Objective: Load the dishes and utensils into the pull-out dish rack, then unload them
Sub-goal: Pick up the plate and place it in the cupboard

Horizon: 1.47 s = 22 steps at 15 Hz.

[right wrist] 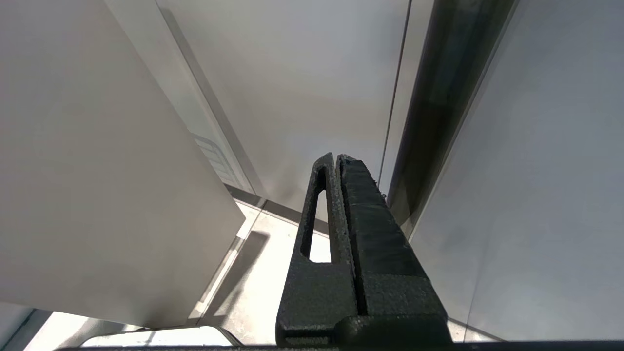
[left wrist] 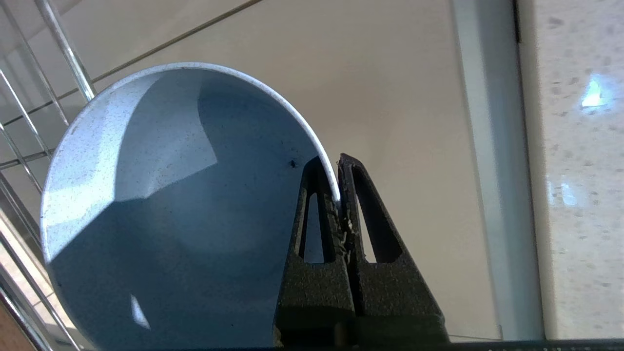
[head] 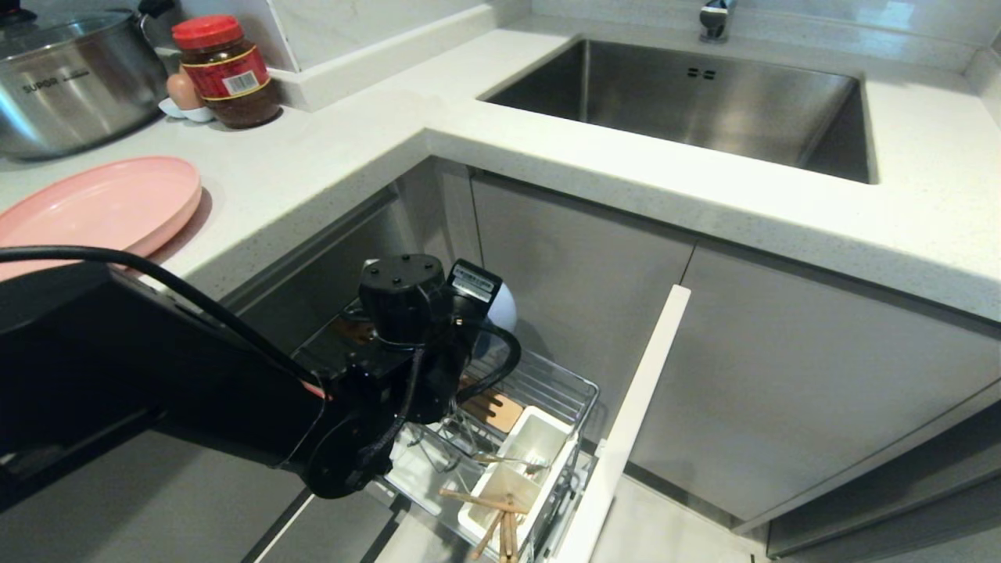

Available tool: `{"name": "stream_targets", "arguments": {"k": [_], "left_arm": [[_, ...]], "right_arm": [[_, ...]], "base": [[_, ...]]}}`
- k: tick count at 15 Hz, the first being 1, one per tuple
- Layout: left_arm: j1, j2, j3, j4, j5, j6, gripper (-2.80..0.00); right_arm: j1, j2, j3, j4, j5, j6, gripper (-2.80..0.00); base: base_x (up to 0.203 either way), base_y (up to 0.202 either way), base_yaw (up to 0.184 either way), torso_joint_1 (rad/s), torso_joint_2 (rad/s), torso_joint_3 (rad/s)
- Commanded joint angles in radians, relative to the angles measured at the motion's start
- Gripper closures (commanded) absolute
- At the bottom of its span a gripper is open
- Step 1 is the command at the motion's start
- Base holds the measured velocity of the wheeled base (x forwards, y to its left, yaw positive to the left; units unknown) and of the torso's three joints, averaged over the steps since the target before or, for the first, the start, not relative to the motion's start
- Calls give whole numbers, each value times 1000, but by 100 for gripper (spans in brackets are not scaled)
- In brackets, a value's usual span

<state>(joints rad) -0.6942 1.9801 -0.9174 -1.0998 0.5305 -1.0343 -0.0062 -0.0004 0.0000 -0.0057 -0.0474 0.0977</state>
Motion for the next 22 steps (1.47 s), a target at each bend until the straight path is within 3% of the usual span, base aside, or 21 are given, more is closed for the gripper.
{"name": "stream_targets", "arguments": {"k": [1, 7, 14, 22], "left_arm": [[1, 33, 10, -28, 2, -11, 0], [1, 62, 100, -228, -49, -10, 0], [1, 130, 129, -318, -76, -11, 0], [1, 193, 126, -327, -81, -31, 0]], "right_arm": [[0, -3, 0, 0, 0, 1, 0], [0, -3, 0, 0, 0, 1, 0], [0, -3, 0, 0, 0, 1, 0], [0, -3, 0, 0, 0, 1, 0]], "base": [[0, 0, 0, 0, 0, 0], [0, 0, 0, 0, 0, 0], [0, 0, 0, 0, 0, 0], [0, 0, 0, 0, 0, 0]]}}
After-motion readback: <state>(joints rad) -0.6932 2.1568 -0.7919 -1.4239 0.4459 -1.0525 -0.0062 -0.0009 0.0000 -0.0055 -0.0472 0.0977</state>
